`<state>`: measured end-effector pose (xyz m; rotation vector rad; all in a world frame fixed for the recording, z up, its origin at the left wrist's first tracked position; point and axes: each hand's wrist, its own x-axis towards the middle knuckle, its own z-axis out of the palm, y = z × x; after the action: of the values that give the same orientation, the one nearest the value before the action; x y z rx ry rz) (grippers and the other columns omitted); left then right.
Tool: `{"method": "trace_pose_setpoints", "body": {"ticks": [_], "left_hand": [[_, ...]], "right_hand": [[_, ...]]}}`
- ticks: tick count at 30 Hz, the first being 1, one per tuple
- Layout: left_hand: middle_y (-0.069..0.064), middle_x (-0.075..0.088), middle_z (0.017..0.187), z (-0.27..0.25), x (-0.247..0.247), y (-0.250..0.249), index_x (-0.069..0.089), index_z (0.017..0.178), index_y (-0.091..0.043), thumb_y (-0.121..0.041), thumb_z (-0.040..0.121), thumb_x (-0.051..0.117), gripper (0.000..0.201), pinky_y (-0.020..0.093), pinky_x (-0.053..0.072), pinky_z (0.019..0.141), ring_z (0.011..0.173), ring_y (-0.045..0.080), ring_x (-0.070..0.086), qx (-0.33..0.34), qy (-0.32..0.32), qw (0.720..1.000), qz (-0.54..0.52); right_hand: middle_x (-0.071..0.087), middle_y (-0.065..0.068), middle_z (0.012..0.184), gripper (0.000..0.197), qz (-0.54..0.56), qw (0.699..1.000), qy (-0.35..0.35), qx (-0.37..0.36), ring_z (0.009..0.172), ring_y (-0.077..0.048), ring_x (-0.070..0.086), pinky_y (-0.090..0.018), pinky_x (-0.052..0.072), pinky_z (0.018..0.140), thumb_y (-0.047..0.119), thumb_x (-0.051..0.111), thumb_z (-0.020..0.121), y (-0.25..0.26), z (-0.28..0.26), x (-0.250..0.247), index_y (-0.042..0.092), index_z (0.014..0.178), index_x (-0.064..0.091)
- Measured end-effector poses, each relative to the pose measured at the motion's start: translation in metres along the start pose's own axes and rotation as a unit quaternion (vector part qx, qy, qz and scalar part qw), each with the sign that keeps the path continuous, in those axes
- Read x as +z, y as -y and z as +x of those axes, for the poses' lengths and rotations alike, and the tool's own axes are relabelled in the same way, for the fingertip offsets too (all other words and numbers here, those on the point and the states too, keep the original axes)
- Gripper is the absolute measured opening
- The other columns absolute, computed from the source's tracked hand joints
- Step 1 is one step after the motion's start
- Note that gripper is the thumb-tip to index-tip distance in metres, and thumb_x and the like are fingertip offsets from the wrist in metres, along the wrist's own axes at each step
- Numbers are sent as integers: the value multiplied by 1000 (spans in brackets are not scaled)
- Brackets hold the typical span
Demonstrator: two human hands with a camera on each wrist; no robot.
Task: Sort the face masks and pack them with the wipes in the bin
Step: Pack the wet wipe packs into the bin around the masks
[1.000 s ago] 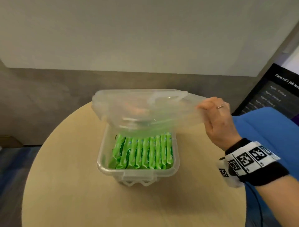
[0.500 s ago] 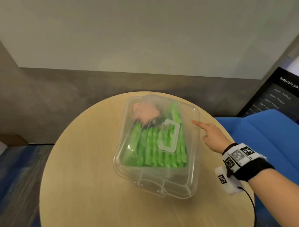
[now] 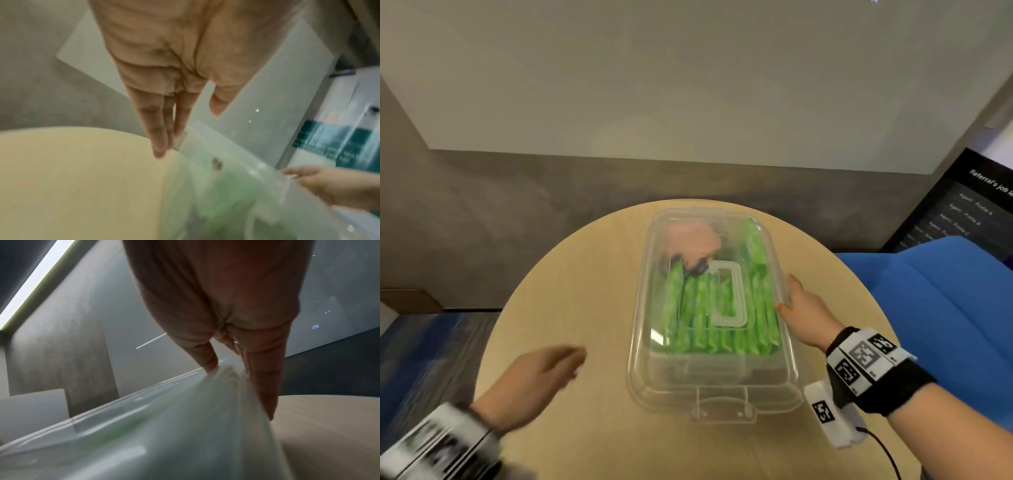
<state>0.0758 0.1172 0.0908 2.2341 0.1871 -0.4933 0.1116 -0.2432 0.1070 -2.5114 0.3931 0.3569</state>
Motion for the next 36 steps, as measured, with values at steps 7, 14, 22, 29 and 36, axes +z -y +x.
{"method": "trace_pose_setpoints", "body": {"ticks": [7,14,22,29,36], "left_hand": [[10,56,129,75,38,-75,44,135,-10,-61,74,56,80,36,45,95,109,27,57,57,33,997,36],[16,61,117,118,37,-91,46,129,-7,-32,89,60,49,39,51,85,102,32,59,59,21,992,109],[16,62,109,145,33,-104,52,119,-1,-30,86,66,47,41,56,74,94,31,63,27,24,997,69],[15,62,105,151,33,-98,55,110,2,-29,82,70,44,31,55,64,91,28,63,-8,36,999,-6],[13,61,102,146,34,-97,53,110,0,-31,83,69,44,25,54,58,82,25,61,-19,40,999,-13]], "right_hand": [[54,-21,124,37,-59,998,-13,-5,111,-35,52,-31,40,83,14,38,97,9,27,-2,4,133,36],[50,-20,130,56,-36,998,44,15,109,-37,54,-42,51,85,24,38,99,8,48,-15,15,148,12],[49,-20,127,65,-30,995,91,24,89,-36,64,-42,57,66,27,36,100,22,63,-28,22,148,-7],[56,-10,96,83,23,993,111,41,58,-20,60,-30,56,56,35,48,95,9,16,-24,24,145,-17],[60,-21,110,77,424,895,19,139,59,-27,65,-32,52,50,23,63,86,-7,-72,70,17,145,15]]}}
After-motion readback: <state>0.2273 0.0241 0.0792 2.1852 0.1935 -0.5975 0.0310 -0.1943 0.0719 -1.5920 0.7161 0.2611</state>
